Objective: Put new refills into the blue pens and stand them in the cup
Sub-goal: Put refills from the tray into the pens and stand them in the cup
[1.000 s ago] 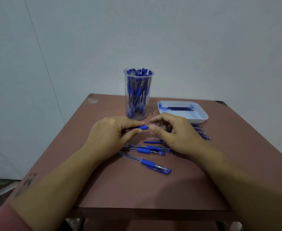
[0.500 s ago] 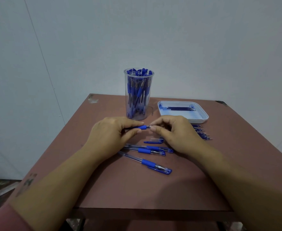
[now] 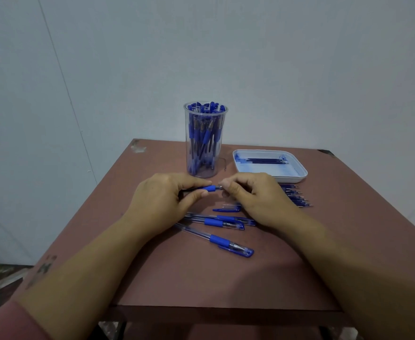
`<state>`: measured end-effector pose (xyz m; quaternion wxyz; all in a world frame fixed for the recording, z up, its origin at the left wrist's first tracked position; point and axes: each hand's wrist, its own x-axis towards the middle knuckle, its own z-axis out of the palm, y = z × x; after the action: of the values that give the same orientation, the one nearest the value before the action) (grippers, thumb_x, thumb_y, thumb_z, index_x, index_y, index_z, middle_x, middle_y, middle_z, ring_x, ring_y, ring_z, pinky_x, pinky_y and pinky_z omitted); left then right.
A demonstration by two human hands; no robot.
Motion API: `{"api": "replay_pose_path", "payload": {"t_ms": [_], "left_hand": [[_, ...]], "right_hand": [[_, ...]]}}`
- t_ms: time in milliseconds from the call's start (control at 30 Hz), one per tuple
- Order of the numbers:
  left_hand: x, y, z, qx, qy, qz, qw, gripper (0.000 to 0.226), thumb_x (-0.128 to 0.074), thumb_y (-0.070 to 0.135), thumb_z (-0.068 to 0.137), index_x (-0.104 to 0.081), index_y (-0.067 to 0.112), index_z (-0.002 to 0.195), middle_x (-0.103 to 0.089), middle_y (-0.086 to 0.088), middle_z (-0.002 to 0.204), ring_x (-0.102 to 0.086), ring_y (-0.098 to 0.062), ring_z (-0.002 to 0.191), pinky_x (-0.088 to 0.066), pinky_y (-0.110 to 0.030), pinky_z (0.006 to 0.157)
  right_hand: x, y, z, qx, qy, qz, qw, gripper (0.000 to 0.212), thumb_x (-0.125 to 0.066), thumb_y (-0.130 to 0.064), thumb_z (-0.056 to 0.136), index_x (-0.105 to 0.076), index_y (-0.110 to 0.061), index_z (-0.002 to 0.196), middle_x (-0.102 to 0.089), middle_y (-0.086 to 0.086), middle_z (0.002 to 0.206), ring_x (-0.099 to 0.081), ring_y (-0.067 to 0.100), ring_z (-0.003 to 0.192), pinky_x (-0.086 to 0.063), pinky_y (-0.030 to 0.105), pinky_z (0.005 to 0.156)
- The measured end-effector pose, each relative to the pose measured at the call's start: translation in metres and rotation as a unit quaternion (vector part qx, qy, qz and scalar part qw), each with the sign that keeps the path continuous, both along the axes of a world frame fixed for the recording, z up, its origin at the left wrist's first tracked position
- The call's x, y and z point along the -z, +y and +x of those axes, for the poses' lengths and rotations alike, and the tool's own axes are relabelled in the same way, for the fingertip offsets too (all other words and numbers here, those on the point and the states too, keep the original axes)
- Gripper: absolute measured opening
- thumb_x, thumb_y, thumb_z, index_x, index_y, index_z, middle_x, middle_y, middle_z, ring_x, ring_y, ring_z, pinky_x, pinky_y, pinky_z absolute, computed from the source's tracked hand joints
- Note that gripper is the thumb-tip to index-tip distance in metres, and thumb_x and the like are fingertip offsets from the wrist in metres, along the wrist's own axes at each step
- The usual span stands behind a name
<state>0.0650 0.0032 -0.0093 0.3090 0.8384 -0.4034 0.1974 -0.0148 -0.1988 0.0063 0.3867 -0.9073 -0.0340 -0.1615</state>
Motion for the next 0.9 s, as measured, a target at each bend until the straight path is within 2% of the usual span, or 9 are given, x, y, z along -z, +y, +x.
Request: {"api": "replay_pose_path", "payload": {"t_ms": [133, 267, 433, 500, 567, 633, 733, 800, 900], "left_hand": [[-0.001, -0.001, 0.0, 0.005, 0.002, 0.013, 1.0, 0.027, -0.06, 0.052, 0.087, -0.069, 0.045, 0.111, -0.071, 0.023, 0.102, -0.064, 0.001, 0.087, -0.042, -0.011, 0.065], [0.0, 0.001, 0.005, -0.017, 0.015, 0.026, 0.999, 0.027, -0.059, 0.051, 0.089, -0.068, 0.046, 0.113, -0.071, 0.023, 0.103, -0.064, -0.001, 0.087, -0.048, -0.02, 0.066], [0.002, 0.006, 0.009, -0.033, -0.003, 0.036, 0.999, 0.027, -0.06, 0.05, 0.088, -0.069, 0.045, 0.113, -0.071, 0.021, 0.104, -0.064, -0.005, 0.089, -0.043, -0.021, 0.065], [0.002, 0.006, 0.01, -0.037, -0.006, 0.035, 0.999, 0.027, -0.06, 0.05, 0.088, -0.069, 0.045, 0.113, -0.071, 0.02, 0.103, -0.064, -0.006, 0.089, -0.042, -0.022, 0.065], [0.002, 0.006, 0.01, -0.04, -0.004, 0.033, 0.999, 0.027, -0.06, 0.05, 0.088, -0.069, 0.045, 0.113, -0.071, 0.02, 0.104, -0.063, -0.007, 0.089, -0.042, -0.023, 0.066], [0.002, 0.007, 0.01, -0.041, -0.005, 0.034, 0.999, 0.027, -0.06, 0.05, 0.088, -0.068, 0.045, 0.113, -0.071, 0.019, 0.103, -0.063, -0.007, 0.088, -0.042, -0.023, 0.065], [0.002, 0.007, 0.01, -0.035, -0.006, 0.03, 0.999, 0.027, -0.061, 0.049, 0.088, -0.069, 0.043, 0.114, -0.071, 0.018, 0.102, -0.061, -0.006, 0.085, -0.038, -0.018, 0.062], [0.002, 0.006, 0.009, -0.028, -0.006, 0.024, 0.999, 0.027, -0.06, 0.049, 0.088, -0.069, 0.043, 0.113, -0.071, 0.018, 0.101, -0.058, -0.002, 0.081, -0.035, -0.013, 0.062], [0.002, 0.004, 0.007, -0.008, -0.004, 0.015, 1.0, 0.028, -0.06, 0.05, 0.088, -0.069, 0.044, 0.113, -0.071, 0.02, 0.102, -0.056, 0.002, 0.08, -0.036, -0.01, 0.064]], "right_hand": [[-0.001, 0.001, 0.001, 0.013, -0.004, 0.011, 1.0, 0.008, -0.068, -0.026, 0.089, -0.073, -0.025, 0.094, -0.069, -0.011, 0.077, -0.063, -0.002, 0.073, -0.048, 0.011, 0.065], [0.0, -0.003, 0.002, 0.023, -0.01, 0.021, 0.999, 0.013, -0.073, -0.019, 0.085, -0.071, -0.031, 0.09, -0.068, -0.008, 0.078, -0.064, 0.008, 0.076, -0.054, 0.018, 0.07], [-0.003, -0.009, 0.003, 0.013, 0.047, -0.125, 0.991, 0.012, -0.066, -0.015, 0.091, -0.071, -0.025, 0.096, -0.062, -0.015, 0.089, -0.058, -0.008, 0.081, -0.041, 0.003, 0.07], [-0.004, -0.007, 0.006, 0.002, 0.072, -0.183, 0.98, 0.015, -0.062, -0.019, 0.094, -0.072, -0.027, 0.102, -0.061, -0.015, 0.094, -0.053, -0.003, 0.089, -0.04, 0.009, 0.079], [-0.005, -0.005, 0.008, -0.01, 0.089, -0.239, 0.967, 0.019, -0.058, -0.025, 0.096, -0.071, -0.034, 0.107, -0.059, -0.017, 0.1, -0.044, 0.004, 0.101, -0.035, 0.025, 0.092], [-0.006, -0.006, 0.008, -0.02, 0.098, -0.265, 0.959, 0.022, -0.054, -0.029, 0.098, -0.068, -0.039, 0.112, -0.057, -0.02, 0.102, -0.04, 0.008, 0.106, -0.03, 0.034, 0.097], [-0.01, -0.011, 0.004, -0.013, 0.067, -0.213, 0.975, 0.018, -0.057, -0.032, 0.096, -0.068, -0.041, 0.108, -0.057, -0.025, 0.098, -0.041, 0.0, 0.101, -0.033, 0.035, 0.097], [-0.012, -0.013, 0.001, 0.008, 0.015, -0.156, 0.988, 0.014, -0.063, -0.03, 0.092, -0.068, -0.039, 0.103, -0.057, -0.026, 0.092, -0.047, -0.002, 0.096, -0.038, 0.029, 0.092], [-0.012, -0.007, 0.0, 0.017, -0.035, -0.125, 0.991, 0.019, -0.069, -0.032, 0.088, -0.067, -0.034, 0.107, -0.06, -0.023, 0.095, -0.053, -0.004, 0.094, -0.044, 0.019, 0.082]]}}
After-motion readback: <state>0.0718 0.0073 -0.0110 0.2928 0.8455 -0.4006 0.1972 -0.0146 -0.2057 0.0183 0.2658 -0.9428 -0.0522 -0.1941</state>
